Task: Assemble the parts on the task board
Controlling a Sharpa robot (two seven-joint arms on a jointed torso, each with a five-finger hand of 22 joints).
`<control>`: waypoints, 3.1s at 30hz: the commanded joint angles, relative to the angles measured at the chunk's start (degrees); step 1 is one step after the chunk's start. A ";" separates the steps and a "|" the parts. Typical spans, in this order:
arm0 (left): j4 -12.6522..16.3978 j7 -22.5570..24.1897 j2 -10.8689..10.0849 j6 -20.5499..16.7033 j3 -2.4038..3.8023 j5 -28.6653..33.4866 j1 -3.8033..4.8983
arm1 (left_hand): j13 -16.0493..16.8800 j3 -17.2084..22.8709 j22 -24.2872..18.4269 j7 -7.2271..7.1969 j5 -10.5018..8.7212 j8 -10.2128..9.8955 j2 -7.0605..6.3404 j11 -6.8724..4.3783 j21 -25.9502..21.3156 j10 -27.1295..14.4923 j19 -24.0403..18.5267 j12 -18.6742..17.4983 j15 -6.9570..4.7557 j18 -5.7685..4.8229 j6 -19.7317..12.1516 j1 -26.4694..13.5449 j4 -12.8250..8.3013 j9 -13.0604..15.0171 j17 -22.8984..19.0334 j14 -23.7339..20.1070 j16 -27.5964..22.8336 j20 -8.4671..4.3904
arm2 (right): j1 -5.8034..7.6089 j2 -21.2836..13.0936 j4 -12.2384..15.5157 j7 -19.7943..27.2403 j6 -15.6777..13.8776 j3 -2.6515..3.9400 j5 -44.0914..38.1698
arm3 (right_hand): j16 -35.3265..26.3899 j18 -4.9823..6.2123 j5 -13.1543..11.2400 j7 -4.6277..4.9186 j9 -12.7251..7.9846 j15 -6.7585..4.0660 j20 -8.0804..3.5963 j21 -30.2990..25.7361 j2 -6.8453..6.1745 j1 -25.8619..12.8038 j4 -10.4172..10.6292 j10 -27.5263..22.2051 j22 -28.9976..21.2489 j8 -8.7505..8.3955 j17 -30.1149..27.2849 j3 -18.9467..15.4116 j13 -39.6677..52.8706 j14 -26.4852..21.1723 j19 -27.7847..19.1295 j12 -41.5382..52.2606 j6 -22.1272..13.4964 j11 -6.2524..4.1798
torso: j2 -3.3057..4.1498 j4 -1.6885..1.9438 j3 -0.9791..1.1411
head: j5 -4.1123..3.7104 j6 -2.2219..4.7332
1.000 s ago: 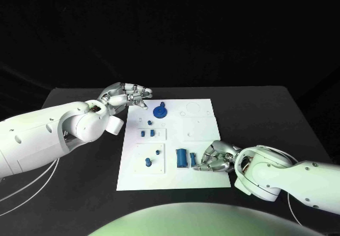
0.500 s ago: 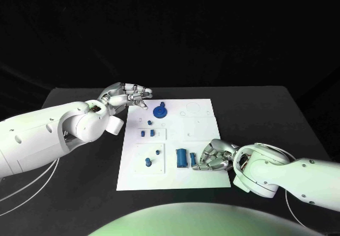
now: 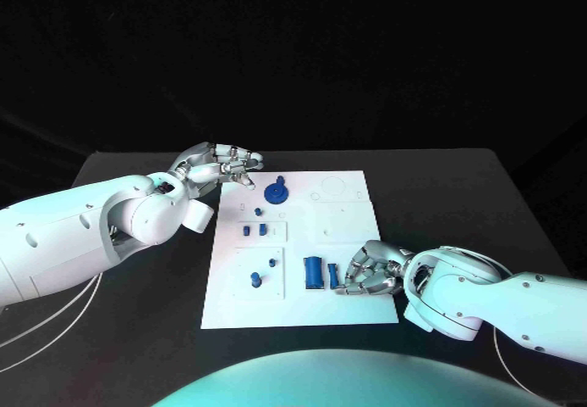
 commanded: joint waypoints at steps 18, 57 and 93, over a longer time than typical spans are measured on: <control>-0.04 0.30 0.17 0.90 -0.02 -0.18 0.02 | -0.07 0.38 0.11 0.08 0.25 -0.32 0.07 -0.15 -0.05 -0.37 0.24 0.26 0.20 0.75 -0.26 0.38 -0.12 -0.04 -0.08 -0.19 -0.27 0.01 | -0.14 -1.97 2.33 1.73 -1.88 -0.10 -0.41 | 0.04 -0.56 -0.53 0.34 -0.03 -0.13 -0.04 -0.13 -0.49 0.49 0.24 4.89 11.13 -0.02 12.11 -1.22 13.50 5.30 1.59 0.25 0.18 -0.03 | -0.06 -0.01 -0.04 | -0.13 0.01; -14.09 11.70 8.02 -7.14 -0.23 8.19 -2.83 | -4.02 -29.26 -24.77 -12.56 -14.84 -16.94 10.10 -9.33 -48.97 -50.07 -47.92 -23.68 -4.72 -9.75 -48.94 -25.15 -3.71 -12.33 -15.21 -53.03 -62.05 -10.23 | 9.12 14.64 -35.24 50.24 -10.68 1.00 48.93 | -88.91 -3.51 -12.18 -1.07 -33.99 5.64 -0.72 -73.73 8.28 -12.95 -16.52 -84.15 -74.95 -24.77 -74.93 -2.06 -74.91 -84.13 -83.90 -86.40 -63.40 2.54 | -5.16 -0.59 -1.18 | 1.05 2.73; 5.14 16.06 5.77 -37.13 1.02 9.23 -5.25 | -4.02 -29.26 -24.77 -12.56 -14.84 -16.94 10.10 -9.33 -48.97 -50.07 -47.92 -23.68 -4.72 -9.75 -48.94 -78.87 -3.71 -12.33 -15.21 -53.03 -62.05 -10.23 | 2.76 11.01 -16.19 55.64 -26.05 9.68 65.55 | -88.91 -3.51 -12.18 -1.07 -33.99 5.64 -0.72 -73.73 8.28 -70.29 -16.52 -84.15 -74.95 -24.77 -74.93 -2.06 -74.91 -84.13 -83.90 -86.40 -63.40 2.54 | -5.81 1.24 0.86 | 0.70 15.63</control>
